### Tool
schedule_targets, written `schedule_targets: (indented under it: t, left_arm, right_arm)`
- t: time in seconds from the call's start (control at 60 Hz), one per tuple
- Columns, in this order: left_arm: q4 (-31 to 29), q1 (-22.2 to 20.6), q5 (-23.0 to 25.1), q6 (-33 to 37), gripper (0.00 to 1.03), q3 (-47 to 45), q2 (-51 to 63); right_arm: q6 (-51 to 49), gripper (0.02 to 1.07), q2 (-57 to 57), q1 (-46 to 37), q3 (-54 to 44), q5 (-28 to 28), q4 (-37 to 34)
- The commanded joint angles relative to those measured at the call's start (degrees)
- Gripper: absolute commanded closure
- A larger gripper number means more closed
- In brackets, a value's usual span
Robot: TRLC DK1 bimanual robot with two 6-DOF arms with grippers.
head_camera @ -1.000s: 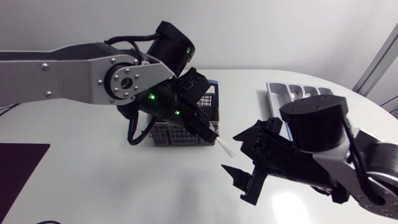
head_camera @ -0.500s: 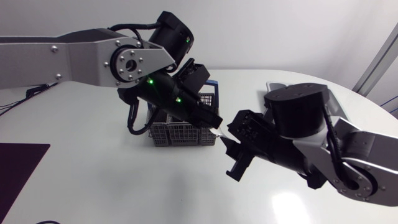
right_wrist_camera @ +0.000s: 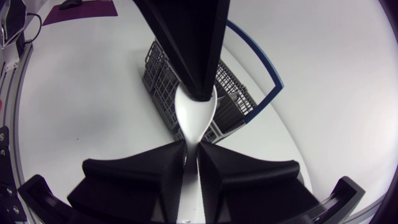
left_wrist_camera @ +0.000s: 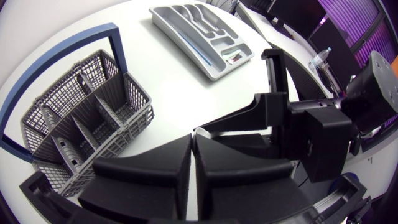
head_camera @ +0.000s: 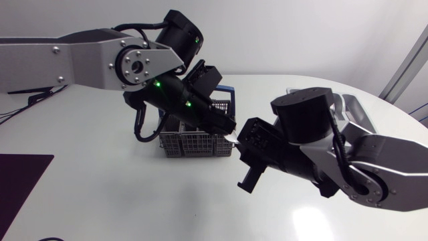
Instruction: Unload the cutlery basket into the drawer organizer.
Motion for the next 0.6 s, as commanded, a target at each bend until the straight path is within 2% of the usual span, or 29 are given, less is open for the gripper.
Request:
schedule_targets:
  t: [0.0, 0.15, 0.3, 0.383, 0.5, 0.583]
  left_arm:
    - [-1.33, 0.42, 1.62, -1.38, 0.86, 0.65, -0.48]
    - [-1.33, 1.65, 2.24, -1.64, 0.46, 1.88, -1.71]
    - [-1.16, 3.76, 2.24, -1.46, 0.18, 3.55, -3.12]
    - [-0.36, 6.22, 2.15, -0.94, 0.07, 4.17, -4.44]
    - [-0.28, 10.36, 1.97, 1.09, 0.05, 3.81, -5.93]
    - [-0.28, 13.34, 1.88, 2.84, 0.05, 2.76, -6.63]
  right_arm:
    - [1.0, 0.94, 0.78, 0.15, 1.02, 0.22, -1.11]
    - [0.39, 0.95, 0.43, -0.03, 0.5, -1.88, -3.57]
    - [-0.93, 0.95, -0.71, -0.47, -0.82, -4.87, -5.77]
    - [-3.21, 0.95, -2.3, -3.28, -1.79, -8.56, -8.58]
    - [-8.66, 0.95, -3.97, -11.19, -2.76, -15.24, -13.15]
    - [-15.61, 0.95, -4.58, -20.6, -2.84, -21.57, -17.55]
